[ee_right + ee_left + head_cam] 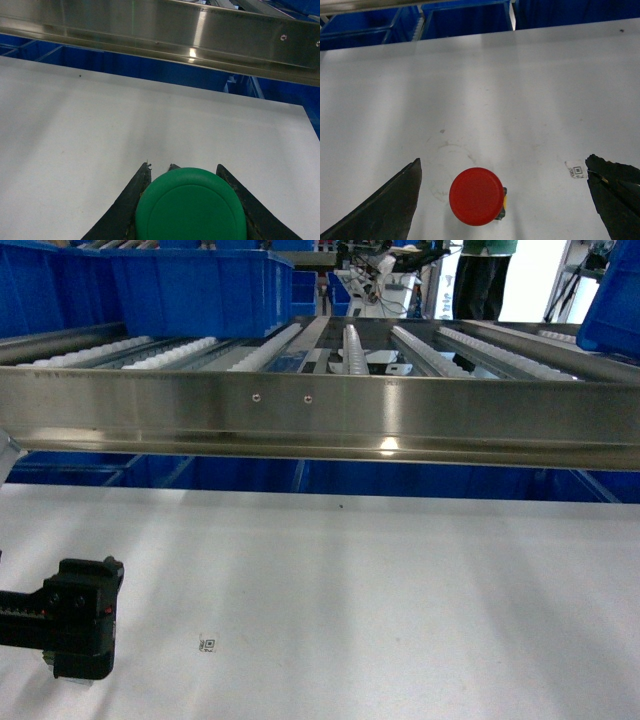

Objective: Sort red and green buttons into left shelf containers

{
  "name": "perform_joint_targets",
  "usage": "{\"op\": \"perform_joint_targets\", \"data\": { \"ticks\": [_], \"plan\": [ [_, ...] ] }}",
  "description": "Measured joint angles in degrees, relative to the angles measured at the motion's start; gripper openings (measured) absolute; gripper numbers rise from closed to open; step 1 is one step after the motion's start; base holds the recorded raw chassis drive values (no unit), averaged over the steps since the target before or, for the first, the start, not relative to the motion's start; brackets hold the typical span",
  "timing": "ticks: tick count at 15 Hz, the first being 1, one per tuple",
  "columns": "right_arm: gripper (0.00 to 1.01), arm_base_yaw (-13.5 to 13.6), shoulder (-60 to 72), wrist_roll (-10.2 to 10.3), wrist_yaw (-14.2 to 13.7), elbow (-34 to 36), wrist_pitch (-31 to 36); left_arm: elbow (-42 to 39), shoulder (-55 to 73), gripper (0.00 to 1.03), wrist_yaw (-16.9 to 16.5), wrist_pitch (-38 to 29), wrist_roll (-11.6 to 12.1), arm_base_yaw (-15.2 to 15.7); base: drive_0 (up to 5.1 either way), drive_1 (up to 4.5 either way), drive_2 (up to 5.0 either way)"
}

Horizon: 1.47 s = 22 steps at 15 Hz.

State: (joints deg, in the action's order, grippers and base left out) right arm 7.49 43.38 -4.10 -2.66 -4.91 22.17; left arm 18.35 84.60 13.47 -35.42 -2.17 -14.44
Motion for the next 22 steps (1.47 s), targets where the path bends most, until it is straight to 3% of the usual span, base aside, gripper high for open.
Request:
{"op": "perform_joint_targets", "data": {
  "ticks": [8,12,22],
  "plan": [
    [0.33,0.0,0.0,0.0,0.0,0.0,0.0,2.0,14.2,0.98,-5.6,-4.3,0.7,4.7,0.0,0.00,0.0],
    [0.33,0.0,0.0,0.0,0.0,0.0,0.0,2.9,19.1,0.98,-10.0,-9.1,-0.9,7.6,0.0,0.00,0.0],
    [0.33,0.0,0.0,0.0,0.0,0.0,0.0,2.9,20.3,0.98,-10.5,-10.7,-1.2,8.4,0.0,0.00,0.0]
  ]
}}
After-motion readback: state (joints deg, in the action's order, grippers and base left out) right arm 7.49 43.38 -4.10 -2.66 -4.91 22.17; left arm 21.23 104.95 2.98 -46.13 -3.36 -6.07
